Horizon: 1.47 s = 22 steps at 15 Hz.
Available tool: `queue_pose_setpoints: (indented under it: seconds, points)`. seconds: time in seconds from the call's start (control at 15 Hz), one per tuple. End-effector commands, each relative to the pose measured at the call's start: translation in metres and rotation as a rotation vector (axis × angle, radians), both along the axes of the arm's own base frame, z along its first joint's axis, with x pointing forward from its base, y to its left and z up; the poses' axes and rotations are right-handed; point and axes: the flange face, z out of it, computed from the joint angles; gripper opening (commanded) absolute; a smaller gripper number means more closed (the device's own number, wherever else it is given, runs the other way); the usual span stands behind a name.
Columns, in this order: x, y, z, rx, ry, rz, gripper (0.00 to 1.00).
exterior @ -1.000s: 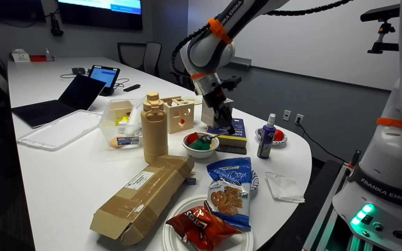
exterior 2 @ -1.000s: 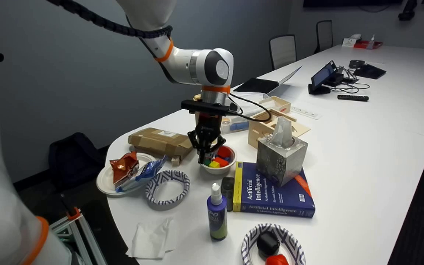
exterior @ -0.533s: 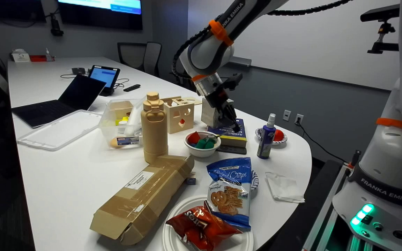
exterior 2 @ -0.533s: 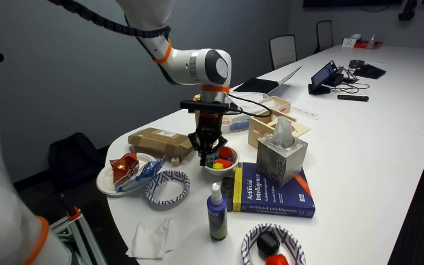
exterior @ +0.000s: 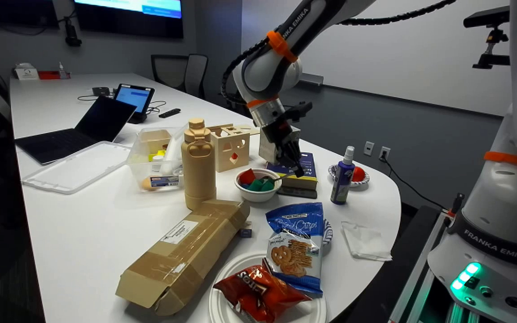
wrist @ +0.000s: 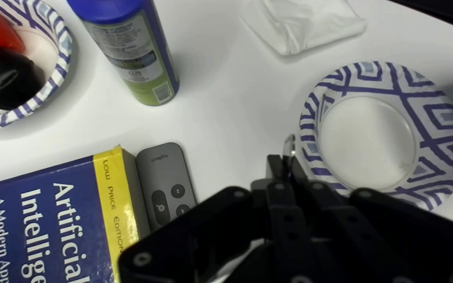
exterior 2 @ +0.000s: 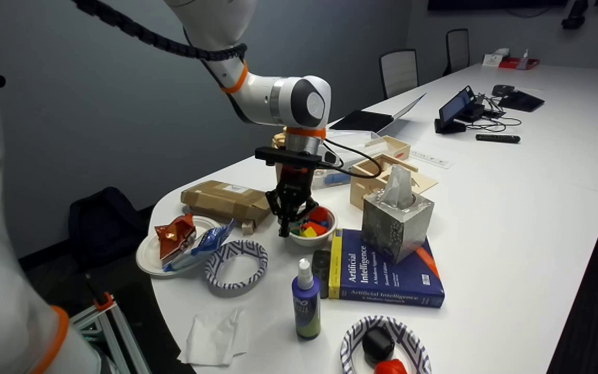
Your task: Hold the cake knife, and then move it around in the bowl
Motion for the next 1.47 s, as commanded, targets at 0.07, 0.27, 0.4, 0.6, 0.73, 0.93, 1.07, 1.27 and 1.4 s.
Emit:
queue_pose_setpoints:
  seconds: [0.07, 0.27, 0.4, 0.6, 0.73, 0.93, 1.07, 1.27, 1.4]
  points:
    - [0.000, -0.015, -0.011, 0.105, -0.050, -0.074, 0.01]
    - [0.000, -0.022, -0.013, 0.140, -0.077, -0.097, 0.01]
    - [0.002, -0.024, -0.011, 0.153, -0.092, -0.102, 0.29]
    - [0.004, -0.026, -0.009, 0.152, -0.114, -0.106, 0.50]
    - [0.005, -0.026, -0.008, 0.151, -0.123, -0.104, 0.66]
    - [0.006, -0.026, -0.007, 0.153, -0.130, -0.102, 0.90]
    - [0.007, -0.025, -0.001, 0.149, -0.144, -0.101, 1.00]
    - [0.010, -0.026, 0.019, 0.158, -0.195, -0.104, 1.00]
    - [0.014, -0.029, 0.039, 0.211, -0.260, -0.128, 1.00]
